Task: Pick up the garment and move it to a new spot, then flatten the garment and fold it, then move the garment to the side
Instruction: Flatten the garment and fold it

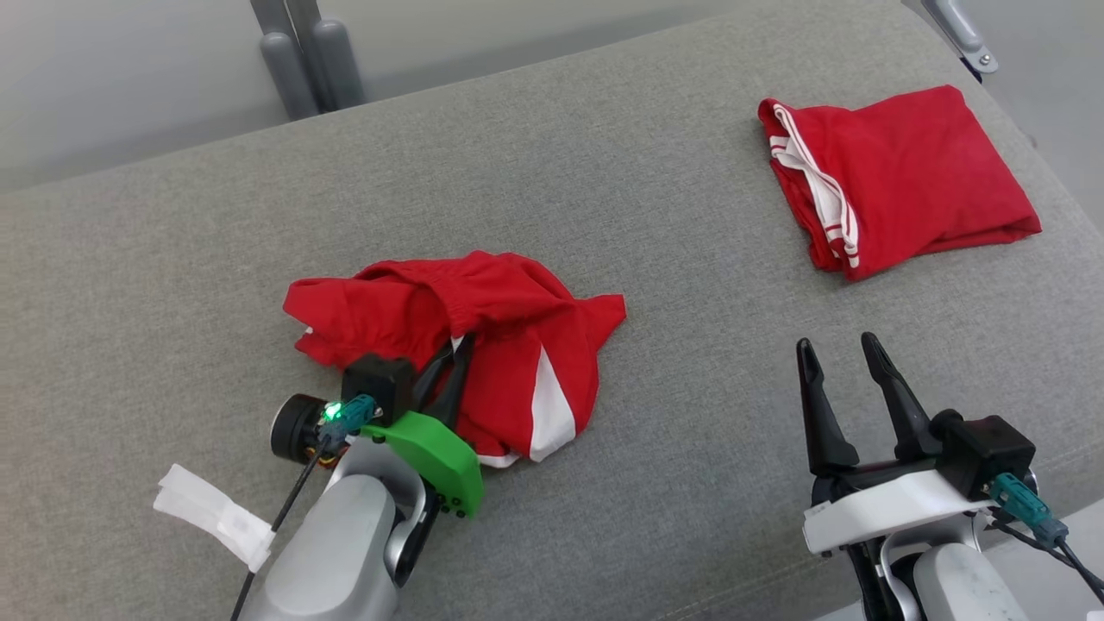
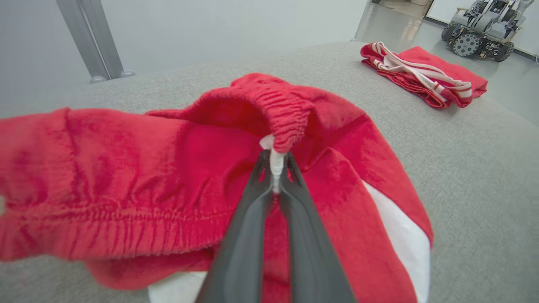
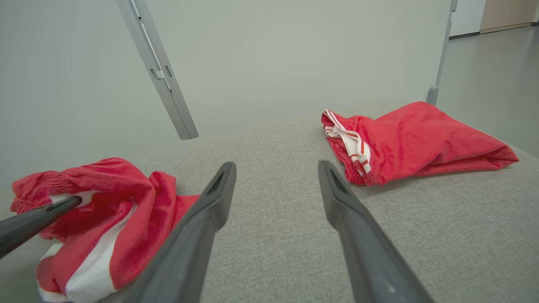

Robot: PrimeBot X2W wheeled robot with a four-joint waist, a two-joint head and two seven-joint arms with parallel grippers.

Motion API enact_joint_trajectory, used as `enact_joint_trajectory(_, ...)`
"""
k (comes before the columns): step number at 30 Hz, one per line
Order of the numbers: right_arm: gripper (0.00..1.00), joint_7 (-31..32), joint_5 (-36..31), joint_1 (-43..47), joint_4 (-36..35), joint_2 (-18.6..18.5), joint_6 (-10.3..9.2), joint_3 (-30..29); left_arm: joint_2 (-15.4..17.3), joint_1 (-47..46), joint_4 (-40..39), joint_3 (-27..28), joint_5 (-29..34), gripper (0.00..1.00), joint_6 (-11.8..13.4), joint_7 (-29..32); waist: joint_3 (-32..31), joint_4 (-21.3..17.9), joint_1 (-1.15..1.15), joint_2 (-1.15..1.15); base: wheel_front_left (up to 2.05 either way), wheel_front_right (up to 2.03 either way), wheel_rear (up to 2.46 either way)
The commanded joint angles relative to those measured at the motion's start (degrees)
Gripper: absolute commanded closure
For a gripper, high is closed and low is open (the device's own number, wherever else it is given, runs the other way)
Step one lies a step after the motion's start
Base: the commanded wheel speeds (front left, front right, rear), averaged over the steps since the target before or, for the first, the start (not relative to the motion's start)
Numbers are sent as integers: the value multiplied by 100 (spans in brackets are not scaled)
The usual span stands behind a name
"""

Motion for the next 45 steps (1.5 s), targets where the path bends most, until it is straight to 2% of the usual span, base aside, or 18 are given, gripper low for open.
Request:
enact_joint_trajectory(1, 0, -15, -26, 15, -18, -8, 0, -11, 8, -99, -162, -50, 4, 100, -34, -42, -75, 92, 0, 0, 0, 0, 0)
enact_joint_trajectory(7, 0, -15, -44, 114, 25, -9, 0, -7, -10, 29, -1087, -314, -56, 100, -35, -25, -276, 334, 0, 0, 0, 0, 0)
enact_joint_trajectory(10, 0, -15, -50, 154, 46, -9, 0, -25, 1, 154, -1636, -421, -84, 100, 8, 263, -377, 458, 0, 0, 0, 0, 0)
enact_joint_trajectory(18, 0, -15, -13, 264, 56, -10, 0, -14, 347, 640, -3703, -570, -14, 100, 350, 1264, -554, 795, 0, 0, 0, 0, 0)
enact_joint_trajectory(21, 0, -15, -7, 290, 56, -8, 0, -13, 527, 863, -4543, -495, -12, 100, 538, 1520, -582, 924, 0, 0, 0, 0, 0)
enact_joint_trajectory(25, 0, -15, 6, 303, 62, -8, 0, 6, 813, 1276, -5199, -245, -133, 100, 811, 1821, -599, 1065, 0, 0, 0, 0, 0)
enact_joint_trajectory(29, 0, -15, 12, 304, 87, -10, 0, 60, 1159, 1887, -5007, 226, -422, 100, 1079, 1918, -601, 1206, 0, 0, 0, 0, 0)
enact_joint_trajectory(31, 0, -15, 0, 302, 94, -9, 0, 83, 1192, 2114, -4748, 380, -622, 100, 1123, 1858, -597, 1245, 0, 0, 0, 0, 0)
enact_joint_trajectory(38, 0, -15, -64, 284, 152, -10, 0, 101, 1164, 2570, -3681, 769, -1091, 100, 1086, 1508, -582, 1325, 0, 0, 0, 0, 0)
enact_joint_trajectory(45, 0, -15, -195, 294, 233, -9, 0, -82, 1080, 2637, -2714, 991, -1407, 100, 987, 1174, -560, 1299, 0, 0, 0, 0, 0)
